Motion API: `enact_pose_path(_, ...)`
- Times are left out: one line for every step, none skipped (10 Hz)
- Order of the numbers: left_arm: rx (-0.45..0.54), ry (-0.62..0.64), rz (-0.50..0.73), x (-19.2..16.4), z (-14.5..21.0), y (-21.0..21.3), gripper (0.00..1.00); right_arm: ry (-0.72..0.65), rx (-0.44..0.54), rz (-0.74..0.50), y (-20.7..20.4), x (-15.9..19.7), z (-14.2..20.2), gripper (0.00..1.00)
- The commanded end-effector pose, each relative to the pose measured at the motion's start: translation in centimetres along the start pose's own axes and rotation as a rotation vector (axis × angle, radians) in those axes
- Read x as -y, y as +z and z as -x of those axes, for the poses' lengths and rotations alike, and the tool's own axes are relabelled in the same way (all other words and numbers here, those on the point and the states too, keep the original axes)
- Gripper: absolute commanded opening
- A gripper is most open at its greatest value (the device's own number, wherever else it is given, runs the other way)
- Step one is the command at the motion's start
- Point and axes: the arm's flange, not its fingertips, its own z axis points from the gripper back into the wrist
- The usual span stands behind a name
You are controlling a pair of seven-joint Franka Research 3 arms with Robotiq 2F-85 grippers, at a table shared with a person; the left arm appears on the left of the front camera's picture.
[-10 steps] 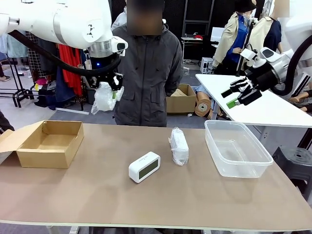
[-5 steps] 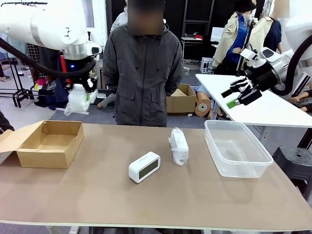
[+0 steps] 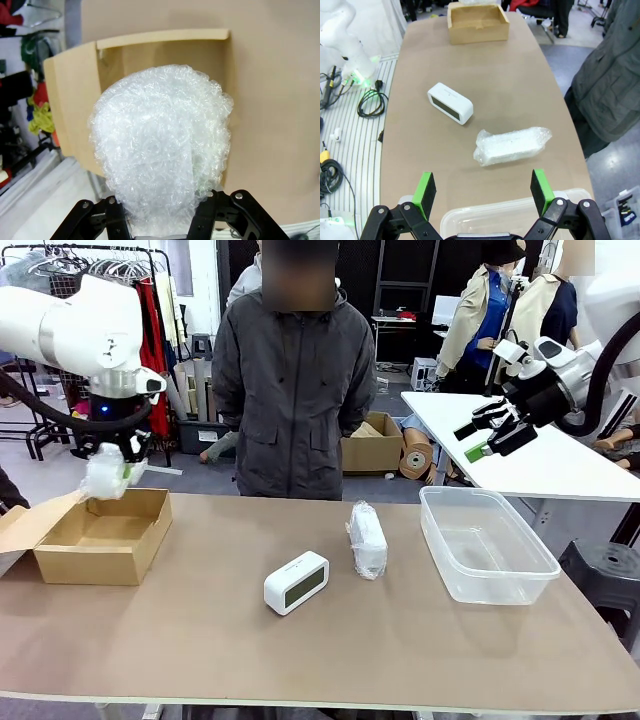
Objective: Separate and place wrapped and unwrapped clocks.
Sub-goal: If the picked Digital clock is wrapped, place it in the Package Box ; if not, place it in the Organizing box.
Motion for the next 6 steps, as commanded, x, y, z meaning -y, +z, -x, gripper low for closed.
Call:
enact_pose_path(-0.047, -0.043, -0.037, -0.93, 0.81, -0.67, 0.0, 0.002, 0.0, 0.003, 0.04, -0.11, -0.08, 1.0)
enact_pose_path(-0.07, -0.047, -0.016, -1.08, 1.28, -1.34, 0.0, 0.002, 0.0, 0.003, 0.04, -0.11, -0.08, 1.0)
enact_pose_path(-0.058, -0.035, 0.062, -1.36, 0.73, -1.13, 0.0, 0.002, 0.0, 0.003, 0.04, -0.11, -0.08, 1.0)
enact_pose_path(-0.055, -0.017, -0.021, -0.77, 0.59, -1.56, 0.0, 0.002, 0.0, 0.003, 0.04, -0.11, -0.08, 1.0)
enact_pose_path(-0.055, -0.017, -0.021, -0.77, 0.59, -1.56, 0.0, 0.002, 0.0, 0.003, 0.04, -0.11, -0.08, 1.0)
enact_pose_path(-0.055, -0.017, -0.021, -0.77, 0.59, -1.56, 0.0, 0.002, 0.0, 0.003, 0.04, -0.11, -0.08, 1.0)
